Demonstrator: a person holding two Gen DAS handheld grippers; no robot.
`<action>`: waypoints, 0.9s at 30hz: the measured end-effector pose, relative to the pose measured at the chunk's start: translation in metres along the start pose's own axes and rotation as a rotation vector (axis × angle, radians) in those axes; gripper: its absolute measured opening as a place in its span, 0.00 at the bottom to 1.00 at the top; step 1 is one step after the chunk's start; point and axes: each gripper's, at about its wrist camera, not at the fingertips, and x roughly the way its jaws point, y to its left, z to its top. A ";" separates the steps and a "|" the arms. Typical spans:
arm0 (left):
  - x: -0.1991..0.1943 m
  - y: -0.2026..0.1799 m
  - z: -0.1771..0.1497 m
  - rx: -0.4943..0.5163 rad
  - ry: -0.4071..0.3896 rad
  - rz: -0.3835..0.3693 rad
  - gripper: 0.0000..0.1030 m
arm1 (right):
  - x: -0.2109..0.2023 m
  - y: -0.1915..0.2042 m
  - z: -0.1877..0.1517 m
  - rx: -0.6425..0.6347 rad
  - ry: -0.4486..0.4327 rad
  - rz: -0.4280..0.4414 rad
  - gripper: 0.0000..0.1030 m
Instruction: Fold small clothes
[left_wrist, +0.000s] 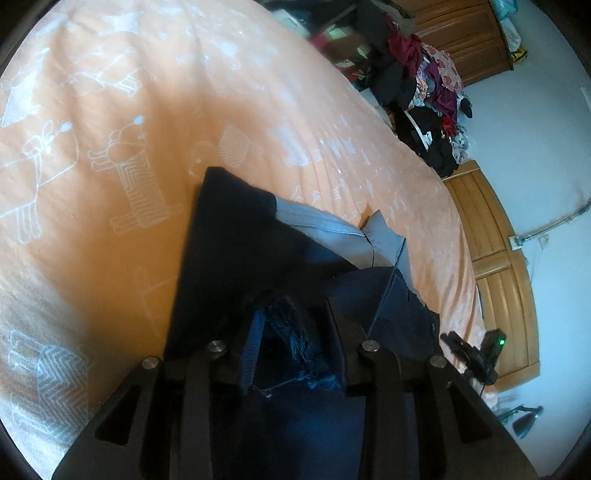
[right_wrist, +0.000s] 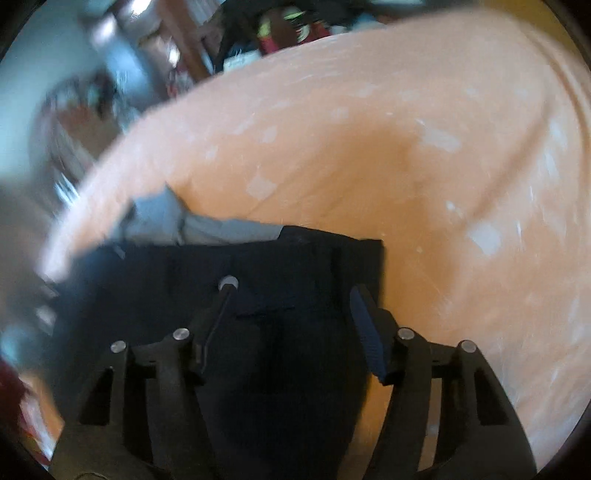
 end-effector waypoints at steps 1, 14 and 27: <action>-0.005 -0.002 0.002 0.008 -0.005 0.016 0.35 | 0.017 0.004 -0.005 -0.032 0.063 -0.037 0.60; -0.094 -0.075 -0.101 0.234 -0.114 0.094 0.52 | -0.037 0.107 -0.034 -0.210 -0.074 -0.035 0.76; -0.121 -0.023 -0.196 0.081 0.020 0.095 0.36 | -0.043 0.110 -0.075 -0.192 -0.015 -0.042 0.75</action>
